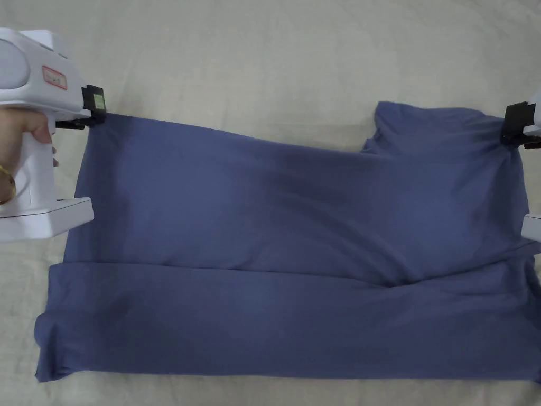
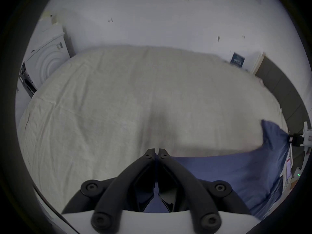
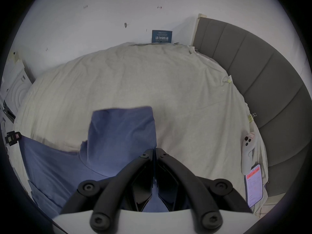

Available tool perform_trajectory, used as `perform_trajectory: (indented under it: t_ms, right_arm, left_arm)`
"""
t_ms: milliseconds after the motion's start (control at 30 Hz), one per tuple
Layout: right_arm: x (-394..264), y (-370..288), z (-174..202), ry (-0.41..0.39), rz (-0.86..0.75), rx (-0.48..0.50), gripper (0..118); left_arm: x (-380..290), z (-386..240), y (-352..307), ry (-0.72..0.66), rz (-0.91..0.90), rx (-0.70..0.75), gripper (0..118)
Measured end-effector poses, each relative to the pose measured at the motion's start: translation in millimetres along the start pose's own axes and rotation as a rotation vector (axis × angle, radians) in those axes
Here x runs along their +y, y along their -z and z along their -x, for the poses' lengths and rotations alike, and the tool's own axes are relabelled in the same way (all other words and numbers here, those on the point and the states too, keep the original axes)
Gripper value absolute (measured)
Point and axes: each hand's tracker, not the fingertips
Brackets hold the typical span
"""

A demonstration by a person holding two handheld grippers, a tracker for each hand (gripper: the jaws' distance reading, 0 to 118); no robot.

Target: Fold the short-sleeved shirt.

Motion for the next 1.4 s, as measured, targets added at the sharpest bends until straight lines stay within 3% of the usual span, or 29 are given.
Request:
perform_trajectory:
  t_ms: [133, 333, 600, 967, 1267, 1400]
  right_arm:
    - [-5.6, -32.2, -9.0, 0.001, -0.047, -0.005, 1]
    - [-26.9, -79.3, -29.7, 0.065, -0.101, 0.026, 1]
    - [-84.2, -128.1, -52.2, 0.101, -0.141, 0.065, 1]
    - [-196.8, -114.5, -74.3, 0.196, -0.014, 0.075, 1]
    - [-255.9, -90.9, -73.3, 0.189, 0.111, 0.028, 1]
    - [-265.0, -85.3, -66.7, 0.146, 0.129, 0.008, 2]
  left_arm:
    - [-9.2, 17.1, -37.3, -0.04, -0.045, -0.023, 0]
    - [-30.6, 39.9, -88.0, -0.092, -0.098, -0.055, 0]
    - [-91.0, 46.6, -138.3, -0.105, -0.121, -0.084, 0]
    - [-200.4, 60.0, -131.6, -0.132, 0.031, -0.054, 0]
    - [-249.1, 47.4, -116.9, -0.059, 0.134, 0.024, 0]
    - [-248.7, 44.5, -119.3, -0.062, 0.125, 0.032, 4]
